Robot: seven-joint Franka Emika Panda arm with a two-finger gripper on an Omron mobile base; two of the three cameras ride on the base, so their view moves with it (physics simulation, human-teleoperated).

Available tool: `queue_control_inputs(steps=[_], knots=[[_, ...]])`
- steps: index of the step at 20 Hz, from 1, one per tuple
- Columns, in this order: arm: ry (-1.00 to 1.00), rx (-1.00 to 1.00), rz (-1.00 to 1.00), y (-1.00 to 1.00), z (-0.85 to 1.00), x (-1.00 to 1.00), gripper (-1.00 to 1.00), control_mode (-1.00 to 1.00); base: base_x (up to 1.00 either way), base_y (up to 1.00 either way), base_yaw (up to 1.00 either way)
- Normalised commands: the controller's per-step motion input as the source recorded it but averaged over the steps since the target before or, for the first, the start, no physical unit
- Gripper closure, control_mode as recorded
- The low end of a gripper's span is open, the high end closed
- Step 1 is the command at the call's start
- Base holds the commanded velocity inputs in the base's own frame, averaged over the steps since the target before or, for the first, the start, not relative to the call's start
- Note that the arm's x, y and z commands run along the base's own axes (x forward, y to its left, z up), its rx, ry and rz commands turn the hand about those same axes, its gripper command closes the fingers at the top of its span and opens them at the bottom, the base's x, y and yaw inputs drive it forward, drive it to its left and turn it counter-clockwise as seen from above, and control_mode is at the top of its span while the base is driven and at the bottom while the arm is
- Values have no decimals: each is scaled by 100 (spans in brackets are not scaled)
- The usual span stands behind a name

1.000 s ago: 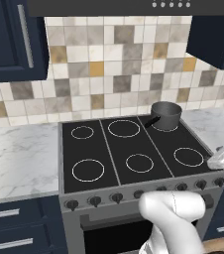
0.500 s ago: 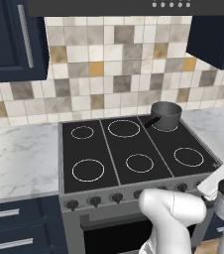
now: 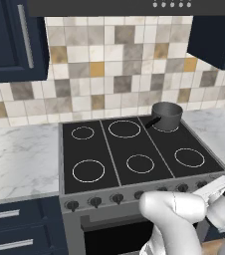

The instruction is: Turn on the rear right burner of the stove.

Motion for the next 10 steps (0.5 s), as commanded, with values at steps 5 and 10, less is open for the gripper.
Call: queue_control_inputs(steps=[5,10], knots=[[0,18,0,-72,-41,0,-100,-100,0,0,0],[0,18,0,-28,-56,0,-100,-100,0,0,0]])
